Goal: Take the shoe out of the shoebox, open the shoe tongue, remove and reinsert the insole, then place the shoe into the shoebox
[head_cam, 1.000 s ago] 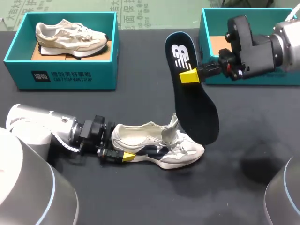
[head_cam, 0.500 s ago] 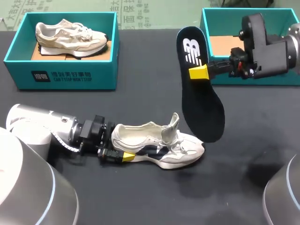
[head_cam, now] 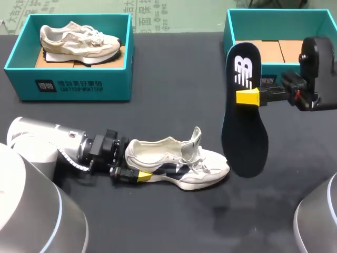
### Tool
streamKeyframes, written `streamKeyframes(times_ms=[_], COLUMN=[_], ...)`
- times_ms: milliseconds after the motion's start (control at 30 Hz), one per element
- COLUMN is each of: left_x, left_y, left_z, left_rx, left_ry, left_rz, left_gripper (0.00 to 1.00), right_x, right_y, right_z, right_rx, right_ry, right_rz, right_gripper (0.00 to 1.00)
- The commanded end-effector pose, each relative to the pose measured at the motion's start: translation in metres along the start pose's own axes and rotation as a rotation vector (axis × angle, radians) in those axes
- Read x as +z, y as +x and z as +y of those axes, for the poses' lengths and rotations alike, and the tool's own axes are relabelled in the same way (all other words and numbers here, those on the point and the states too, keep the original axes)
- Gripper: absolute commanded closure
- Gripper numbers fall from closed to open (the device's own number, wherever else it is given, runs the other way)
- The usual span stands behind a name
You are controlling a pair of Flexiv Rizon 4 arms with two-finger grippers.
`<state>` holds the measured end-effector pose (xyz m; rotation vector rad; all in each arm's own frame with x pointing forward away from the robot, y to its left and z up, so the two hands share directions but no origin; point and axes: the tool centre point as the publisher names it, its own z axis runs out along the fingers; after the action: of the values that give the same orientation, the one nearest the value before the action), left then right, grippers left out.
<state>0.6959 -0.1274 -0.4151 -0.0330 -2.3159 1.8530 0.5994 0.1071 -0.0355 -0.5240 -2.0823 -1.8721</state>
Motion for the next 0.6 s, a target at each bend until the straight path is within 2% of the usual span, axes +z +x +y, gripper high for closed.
streamKeyframes(times_ms=[33, 400, 600], left_x=[0.0005, 0.0005, 0.0005], left_y=[-0.0005, -0.0005, -0.0005], left_z=[0.0000, 0.0000, 0.0000], left_rx=[-0.001, -0.001, -0.001], left_ry=[-0.001, -0.001, -0.001], left_rz=[0.000, 0.000, 0.000], left_gripper=[1.00, 1.00, 1.00], right_x=[0.0042, 0.0094, 0.0079], right_y=[0.0031, 0.0049, 0.0073], right_z=[-0.0045, -0.0138, -0.0139], right_rx=[0.011, 0.012, 0.022], right_ry=[-0.024, -0.039, -0.039], right_rz=[-0.010, 0.028, 0.014], right_gripper=[1.00, 1.00, 1.00])
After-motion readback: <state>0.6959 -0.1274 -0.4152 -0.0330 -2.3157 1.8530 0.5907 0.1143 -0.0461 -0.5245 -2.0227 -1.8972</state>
